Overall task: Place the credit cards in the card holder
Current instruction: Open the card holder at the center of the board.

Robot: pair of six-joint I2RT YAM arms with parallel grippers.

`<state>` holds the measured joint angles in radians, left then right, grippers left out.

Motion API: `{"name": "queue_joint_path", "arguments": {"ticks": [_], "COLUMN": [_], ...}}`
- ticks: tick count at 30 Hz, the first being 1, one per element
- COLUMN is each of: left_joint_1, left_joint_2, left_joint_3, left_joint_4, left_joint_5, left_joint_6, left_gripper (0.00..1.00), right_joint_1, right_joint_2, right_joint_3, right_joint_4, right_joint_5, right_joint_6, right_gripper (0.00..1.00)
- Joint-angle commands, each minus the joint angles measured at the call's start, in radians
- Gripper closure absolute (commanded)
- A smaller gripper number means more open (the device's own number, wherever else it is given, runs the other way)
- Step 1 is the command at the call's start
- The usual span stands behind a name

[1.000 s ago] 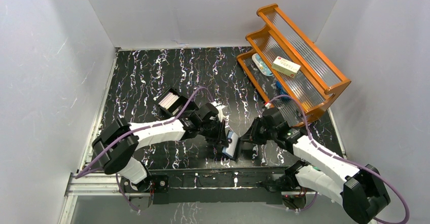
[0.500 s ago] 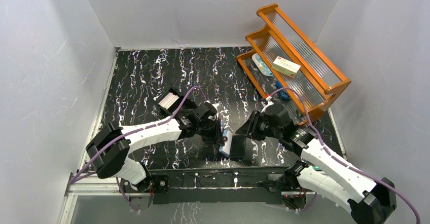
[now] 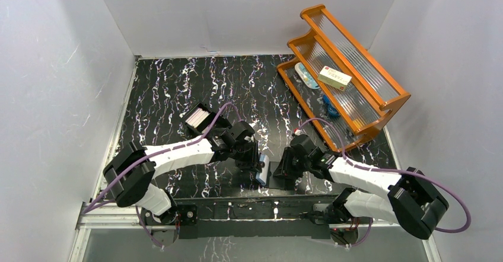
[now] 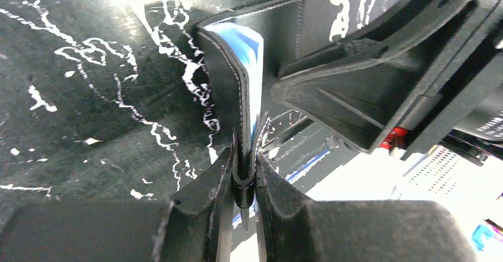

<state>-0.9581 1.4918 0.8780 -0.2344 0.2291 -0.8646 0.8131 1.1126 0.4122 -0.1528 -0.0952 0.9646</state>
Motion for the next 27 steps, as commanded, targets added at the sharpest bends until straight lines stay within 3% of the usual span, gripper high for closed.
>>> {"name": "queue_joint_path", "arguments": {"ticks": [1, 9, 18, 21, 27], "left_joint_1": [-0.004, -0.004, -0.004, -0.005, -0.005], "left_joint_2": [-0.059, -0.09, -0.111, -0.113, -0.097], "left_joint_3": [-0.034, -0.092, -0.129, -0.142, -0.138], "left_joint_4": [0.113, 0.187, 0.246, 0.249, 0.214], "left_joint_5": [0.092, 0.11, 0.134, 0.123, 0.089], "left_joint_6": [-0.009, -0.005, -0.005, -0.002, 0.007], "left_gripper": [0.85, 0.86, 0.8, 0.97, 1.0], "right_joint_1": [0.003, 0.002, 0.003, 0.002, 0.003], "right_joint_2": [0.021, 0.047, 0.046, 0.042, -0.052], "right_joint_3": [-0.022, -0.055, -0.055, -0.052, 0.033], "right_joint_4": [0.094, 0.15, 0.155, 0.142, -0.008], "right_joint_5": [0.032, 0.036, 0.03, 0.027, 0.028], "right_joint_6": [-0.038, -0.043, -0.046, -0.049, -0.052], "right_gripper": [0.68, 0.69, 0.68, 0.68, 0.63]}}
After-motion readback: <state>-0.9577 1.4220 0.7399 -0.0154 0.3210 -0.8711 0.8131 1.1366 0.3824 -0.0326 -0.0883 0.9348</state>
